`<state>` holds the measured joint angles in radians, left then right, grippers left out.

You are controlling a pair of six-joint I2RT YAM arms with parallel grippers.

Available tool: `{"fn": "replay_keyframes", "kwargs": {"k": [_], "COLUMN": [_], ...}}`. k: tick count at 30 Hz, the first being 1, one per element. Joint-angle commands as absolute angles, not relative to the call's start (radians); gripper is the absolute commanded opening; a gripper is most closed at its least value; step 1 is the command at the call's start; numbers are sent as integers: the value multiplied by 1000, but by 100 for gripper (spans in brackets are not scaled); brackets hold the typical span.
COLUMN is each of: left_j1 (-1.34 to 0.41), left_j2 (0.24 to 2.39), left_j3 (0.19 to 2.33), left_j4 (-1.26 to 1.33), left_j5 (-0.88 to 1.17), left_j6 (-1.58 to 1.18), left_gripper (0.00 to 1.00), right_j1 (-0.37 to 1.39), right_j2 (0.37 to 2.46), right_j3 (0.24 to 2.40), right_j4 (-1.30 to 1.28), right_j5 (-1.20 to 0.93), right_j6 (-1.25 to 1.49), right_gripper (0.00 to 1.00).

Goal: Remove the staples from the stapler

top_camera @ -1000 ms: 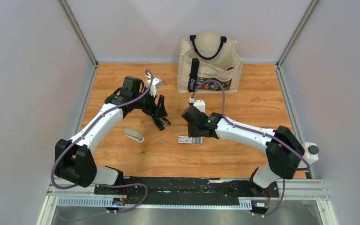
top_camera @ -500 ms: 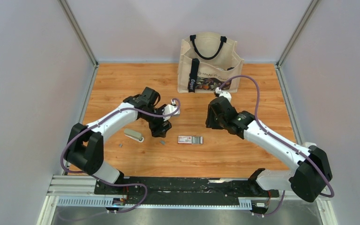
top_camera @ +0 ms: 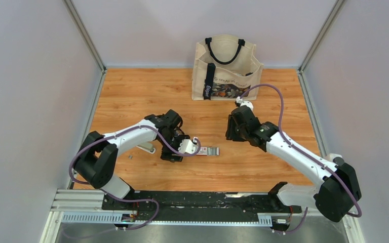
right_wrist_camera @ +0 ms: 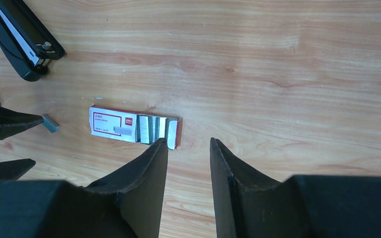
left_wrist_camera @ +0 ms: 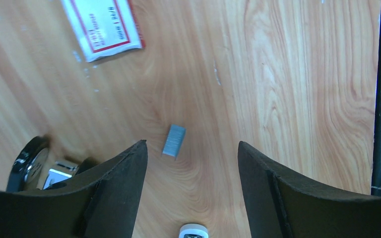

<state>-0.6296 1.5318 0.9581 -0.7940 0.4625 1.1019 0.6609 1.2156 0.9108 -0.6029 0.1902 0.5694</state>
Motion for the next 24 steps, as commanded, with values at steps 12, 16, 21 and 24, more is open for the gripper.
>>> {"fn": "replay_keyframes", "kwargs": {"k": [12,16,21,24], "left_j1": [-692,-699,-704,-707], "left_j2": [1640,1664,1677,1686], "left_j3": [995,1005,1009,1017], "left_j4": [-765,-753,-749,-758], "left_j5": [333,308,288,284], "left_j6": [1178,1166,1164,1166], "left_gripper": [72,70,68,62], "right_j1": [632,630,626,626], "right_j2": [1161,1152,1144,1144], "right_j3": [888,879,862,859], "right_j4": [-531,-528,-520,-518], "right_j5": [155,152,146,144], "right_j6": [535,534,534,534], "right_gripper": [39,39,39,39]}}
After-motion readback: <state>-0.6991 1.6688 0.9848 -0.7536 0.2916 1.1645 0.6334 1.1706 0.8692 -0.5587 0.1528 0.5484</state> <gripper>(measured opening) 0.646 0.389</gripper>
